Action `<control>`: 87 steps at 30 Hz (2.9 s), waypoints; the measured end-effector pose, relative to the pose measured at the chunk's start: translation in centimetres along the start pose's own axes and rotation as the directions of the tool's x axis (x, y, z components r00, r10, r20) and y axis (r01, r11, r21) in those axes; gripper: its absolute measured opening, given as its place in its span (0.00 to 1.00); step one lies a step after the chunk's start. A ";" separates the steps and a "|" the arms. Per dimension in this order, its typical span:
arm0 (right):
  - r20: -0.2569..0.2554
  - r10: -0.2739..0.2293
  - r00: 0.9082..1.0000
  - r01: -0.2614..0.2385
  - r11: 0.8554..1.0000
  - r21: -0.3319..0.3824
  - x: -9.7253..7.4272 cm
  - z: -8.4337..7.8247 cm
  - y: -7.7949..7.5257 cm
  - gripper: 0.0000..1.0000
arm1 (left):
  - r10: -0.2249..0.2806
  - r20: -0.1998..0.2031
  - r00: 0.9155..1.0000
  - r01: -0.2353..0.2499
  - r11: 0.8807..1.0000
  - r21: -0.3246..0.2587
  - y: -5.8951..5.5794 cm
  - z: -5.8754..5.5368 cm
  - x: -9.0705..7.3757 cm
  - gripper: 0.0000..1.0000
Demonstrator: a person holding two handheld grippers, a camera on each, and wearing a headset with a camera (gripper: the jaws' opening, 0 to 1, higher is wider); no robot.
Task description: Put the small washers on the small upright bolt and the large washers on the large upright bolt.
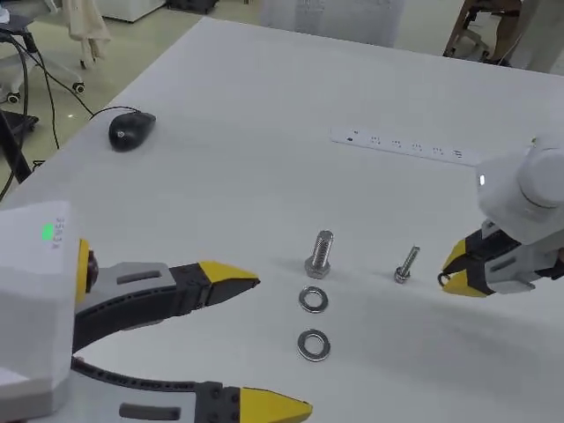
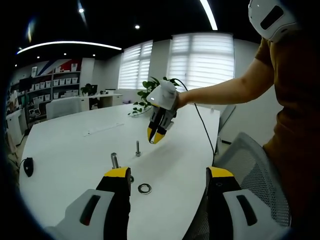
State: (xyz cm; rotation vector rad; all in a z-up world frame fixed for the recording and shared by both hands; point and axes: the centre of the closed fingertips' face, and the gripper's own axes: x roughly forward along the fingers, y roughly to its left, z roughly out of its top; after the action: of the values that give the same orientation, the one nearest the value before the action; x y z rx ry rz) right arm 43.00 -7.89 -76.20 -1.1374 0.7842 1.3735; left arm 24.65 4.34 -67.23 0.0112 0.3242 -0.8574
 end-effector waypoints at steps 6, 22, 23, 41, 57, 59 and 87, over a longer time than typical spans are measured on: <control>0.001 -0.016 1.000 0.016 1.000 -0.019 -0.3 1.0 -1.4 0.12 | 0.007 0.000 1.000 -0.007 1.000 -0.001 0.4 0.0 0.0 0.60; 0.001 -0.006 1.000 0.006 0.999 -0.047 1.0 2.3 -2.9 0.12 | 0.020 -0.006 1.000 -0.020 1.000 -0.018 0.9 -0.4 -0.3 0.60; 0.002 -0.007 1.000 0.007 0.999 -0.047 1.1 2.3 -3.0 0.12 | 0.020 -0.008 1.000 -0.020 1.000 -0.019 0.9 -0.5 -0.2 0.60; -0.014 0.015 1.000 -0.016 0.997 -0.081 2.4 2.2 -3.3 0.12 | 0.023 -0.005 1.000 -0.023 0.999 -0.036 1.0 -0.7 -0.1 0.60; -0.049 0.060 0.997 -0.064 0.994 -0.090 4.5 1.2 -2.7 0.13 | 0.036 -0.016 0.999 -0.036 0.997 -0.064 1.2 -1.6 -0.2 0.60; -0.049 0.065 0.997 -0.070 0.994 -0.088 4.8 1.0 -2.7 0.13 | 0.038 -0.016 0.999 -0.039 0.997 -0.071 1.3 -1.8 -0.3 0.60; -0.052 0.052 0.997 -0.055 0.998 -0.044 3.9 -0.5 -1.2 0.16 | 0.035 -0.014 0.999 -0.036 0.998 -0.056 1.1 -1.2 -0.5 0.60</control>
State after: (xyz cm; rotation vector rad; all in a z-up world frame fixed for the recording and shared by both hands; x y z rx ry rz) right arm 44.66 -6.84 -79.79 -1.1978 0.8286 1.4177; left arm 24.82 5.58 -68.37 -0.0293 0.3591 -0.8134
